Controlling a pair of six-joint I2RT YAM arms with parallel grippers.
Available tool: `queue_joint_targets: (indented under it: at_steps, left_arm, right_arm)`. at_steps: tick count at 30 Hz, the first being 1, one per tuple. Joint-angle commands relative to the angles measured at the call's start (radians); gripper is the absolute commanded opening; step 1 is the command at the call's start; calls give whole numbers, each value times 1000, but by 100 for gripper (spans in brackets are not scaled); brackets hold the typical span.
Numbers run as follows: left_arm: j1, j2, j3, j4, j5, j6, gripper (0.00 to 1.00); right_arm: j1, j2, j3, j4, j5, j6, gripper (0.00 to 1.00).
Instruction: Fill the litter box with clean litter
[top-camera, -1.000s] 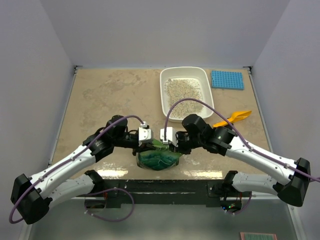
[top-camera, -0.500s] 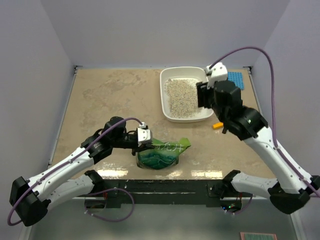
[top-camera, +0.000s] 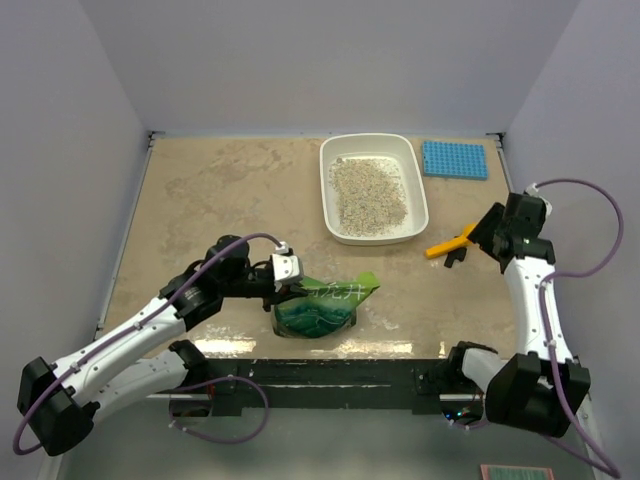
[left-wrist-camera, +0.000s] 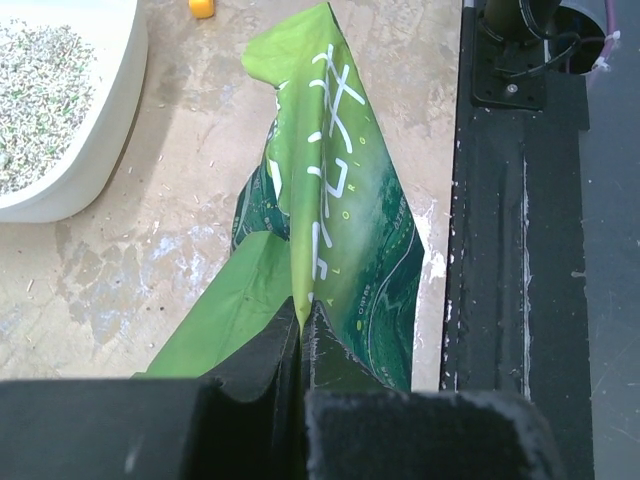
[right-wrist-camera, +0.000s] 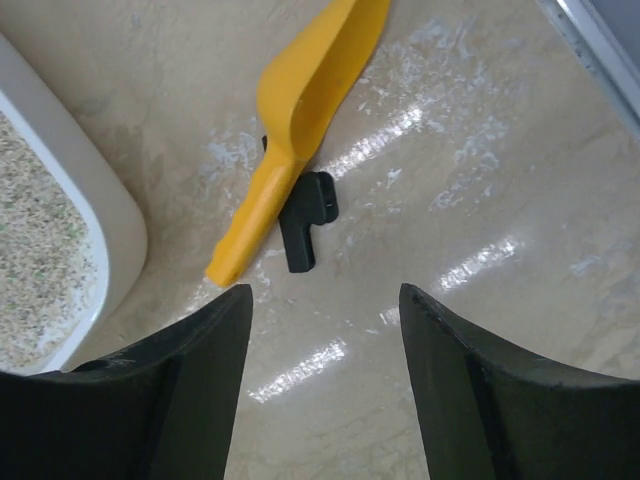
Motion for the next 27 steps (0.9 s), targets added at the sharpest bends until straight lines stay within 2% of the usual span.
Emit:
queue_joint_targets:
  at_steps: [1,4,6,8,13,20,27]
  left_arm:
    - [6,-41,1,81,-41,-35,0]
    - [7,-44,-9,92,-50,-49,0]
    - [7,-42,-13,95,-53,-56,0]
    - [7,-42,-19,106,-55,-66,0]
    - [7,-45,-27,117,-59,-78,0]
    - [6,-49,-36,112,-76,-78,0]
    - [7,-38,-38,111,-87,-76,0]
  right_arm:
    - [-47,-51,-99,142,-183,98,63]
    - [-49,-27,-170,228,-230,118,61]
    - [-58,2,-207,300,-273,115,52]
    - [-76,22,-228,325,-272,98,49]
    - [-151,39,-284,414,-323,96,49]
    - [-154,157,-276,480,-324,80,41]
    - [-159,231,-271,549,-310,81,40]
